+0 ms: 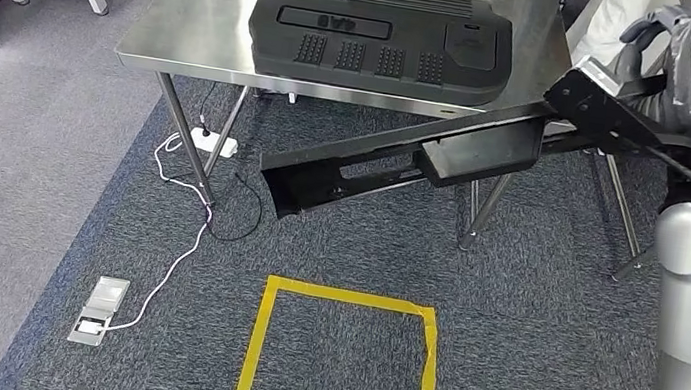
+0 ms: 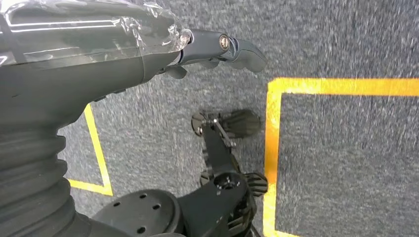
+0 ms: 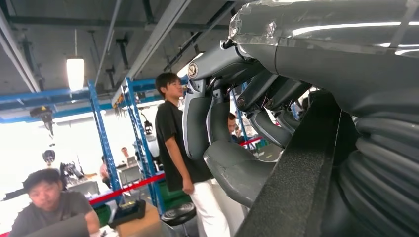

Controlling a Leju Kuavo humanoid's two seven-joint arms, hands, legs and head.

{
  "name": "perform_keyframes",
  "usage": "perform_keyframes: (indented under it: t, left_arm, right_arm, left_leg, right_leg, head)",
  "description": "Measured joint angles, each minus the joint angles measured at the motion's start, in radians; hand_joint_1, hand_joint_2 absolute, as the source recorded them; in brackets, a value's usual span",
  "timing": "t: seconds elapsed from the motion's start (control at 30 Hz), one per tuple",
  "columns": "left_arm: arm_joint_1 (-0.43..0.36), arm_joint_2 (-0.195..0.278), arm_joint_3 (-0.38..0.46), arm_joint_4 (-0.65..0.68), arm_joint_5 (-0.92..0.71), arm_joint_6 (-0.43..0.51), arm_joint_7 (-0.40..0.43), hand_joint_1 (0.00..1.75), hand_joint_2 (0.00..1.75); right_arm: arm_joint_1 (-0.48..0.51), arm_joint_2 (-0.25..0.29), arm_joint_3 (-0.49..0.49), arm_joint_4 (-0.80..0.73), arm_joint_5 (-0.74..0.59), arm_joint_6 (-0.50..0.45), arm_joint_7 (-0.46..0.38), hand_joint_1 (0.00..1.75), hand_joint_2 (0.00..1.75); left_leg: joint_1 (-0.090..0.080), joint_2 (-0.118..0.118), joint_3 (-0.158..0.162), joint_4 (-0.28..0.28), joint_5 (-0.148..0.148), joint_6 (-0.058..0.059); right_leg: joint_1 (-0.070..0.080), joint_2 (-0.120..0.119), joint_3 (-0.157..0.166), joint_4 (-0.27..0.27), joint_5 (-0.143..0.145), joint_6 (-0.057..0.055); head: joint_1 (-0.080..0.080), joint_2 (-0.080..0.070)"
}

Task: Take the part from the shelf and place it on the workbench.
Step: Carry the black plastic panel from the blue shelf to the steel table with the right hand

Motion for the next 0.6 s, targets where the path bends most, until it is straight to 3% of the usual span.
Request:
perform_keyframes:
  t: [0.1, 0.13, 0.17, 0.2, 0.23, 0.3, 0.37, 0.43, 0.47, 0.5, 0.53, 0.6]
  left_arm:
    - [0.001, 0.001, 0.000, 0.000, 0.000, 0.000, -0.001, 0.00, 1.75]
    - [0.001, 0.003, 0.000, 0.000, -0.001, 0.000, -0.001, 0.00, 1.75]
    - [0.000, 0.004, 0.000, 0.000, -0.001, 0.000, -0.002, 0.00, 1.75]
    - [0.000, 0.006, 0.000, 0.000, -0.001, -0.001, -0.002, 0.00, 1.75]
    - [0.000, 0.005, 0.000, 0.000, -0.001, -0.001, -0.002, 0.00, 1.75]
    - [-0.002, 0.005, 0.000, 0.000, -0.001, -0.001, -0.003, 0.00, 1.75]
    - [-0.004, 0.005, 0.000, 0.000, -0.001, -0.001, -0.004, 0.00, 1.75]
    - [-0.003, 0.005, -0.001, 0.000, -0.001, -0.001, -0.004, 0.00, 1.75]
    - [-0.001, 0.005, -0.001, 0.000, -0.001, -0.001, -0.004, 0.00, 1.75]
    - [0.000, 0.005, -0.001, 0.000, -0.001, -0.001, -0.004, 0.00, 1.75]
    - [0.001, 0.005, -0.001, 0.000, -0.002, -0.001, -0.004, 0.00, 1.75]
    - [0.002, 0.006, -0.001, 0.000, -0.002, -0.001, -0.004, 0.00, 1.75]
  right_arm:
    - [0.001, 0.000, 0.000, 0.001, -0.001, 0.000, 0.000, 1.75, 1.75]
    - [0.001, 0.000, 0.000, 0.001, -0.001, 0.001, -0.001, 1.75, 1.75]
    - [0.002, 0.000, 0.000, 0.001, -0.001, 0.001, -0.001, 1.75, 1.75]
    - [0.004, 0.000, 0.000, 0.001, -0.001, 0.002, -0.002, 1.75, 1.75]
    - [0.005, 0.000, 0.000, 0.000, -0.002, 0.003, -0.003, 1.75, 1.75]
    - [0.006, 0.000, 0.001, -0.001, -0.002, 0.004, -0.004, 1.75, 1.75]
    - [0.003, 0.000, 0.001, -0.002, -0.002, 0.004, -0.005, 1.75, 1.75]
    - [0.003, 0.001, 0.001, -0.002, -0.002, 0.004, -0.005, 1.75, 1.75]
    - [0.004, 0.002, 0.001, -0.002, -0.002, 0.004, -0.005, 1.75, 1.75]
    - [0.004, 0.002, 0.001, -0.002, -0.002, 0.004, -0.005, 1.75, 1.75]
    - [0.004, 0.002, 0.001, -0.002, -0.002, 0.004, -0.005, 1.75, 1.75]
    - [0.004, 0.002, 0.001, -0.002, -0.002, 0.004, -0.005, 1.75, 1.75]
  left_leg:
    - [0.026, -0.001, -0.007, 0.052, -0.041, -0.039]
    - [0.030, -0.002, -0.015, 0.076, -0.057, -0.053]
    - [0.030, -0.002, -0.021, 0.093, -0.069, -0.064]
    - [0.027, -0.003, -0.024, 0.103, -0.076, -0.070]
    - [0.028, -0.003, -0.024, 0.107, -0.080, -0.072]
    - [0.028, -0.007, -0.023, 0.120, -0.092, -0.072]
    - [0.024, -0.015, -0.062, 0.205, -0.138, -0.064]
    - [0.010, -0.021, -0.143, 0.349, -0.190, -0.050]
    - [0.001, -0.024, -0.179, 0.402, -0.198, -0.041]
    - [-0.008, -0.026, -0.200, 0.421, -0.187, -0.030]
    - [-0.018, -0.029, -0.203, 0.400, -0.156, -0.015]
    - [-0.040, -0.042, -0.171, 0.287, -0.074, 0.026]
  right_leg:
    - [-0.026, -0.007, 0.045, -0.127, 0.083, 0.042]
    - [-0.029, -0.006, 0.055, -0.154, 0.089, 0.044]
    - [-0.029, -0.003, 0.055, -0.157, 0.081, 0.039]
    - [-0.027, 0.002, 0.049, -0.144, 0.070, 0.024]
    - [-0.027, 0.006, 0.045, -0.138, 0.064, 0.007]
    - [-0.025, 0.008, 0.044, -0.132, 0.056, -0.012]
    - [-0.020, 0.010, 0.049, -0.133, 0.052, -0.024]
    - [-0.011, 0.012, 0.054, -0.135, 0.049, -0.029]
    - [-0.004, 0.013, 0.057, -0.136, 0.046, -0.033]
    - [0.002, 0.016, 0.061, -0.136, 0.044, -0.036]
    - [0.009, 0.018, 0.067, -0.137, 0.041, -0.039]
    - [0.021, 0.022, 0.082, -0.142, 0.035, -0.045]
  head:
    - [0.019, 0.000]
    - [0.029, 0.000]
    - [0.034, 0.000]
    - [0.033, 0.000]
    - [0.027, 0.000]
    - [0.004, 0.000]
    - [-0.019, 0.000]
    - [-0.037, 0.000]
    - [-0.045, 0.000]
    - [-0.051, 0.000]
    - [-0.056, 0.000]
    - [-0.064, 0.000]
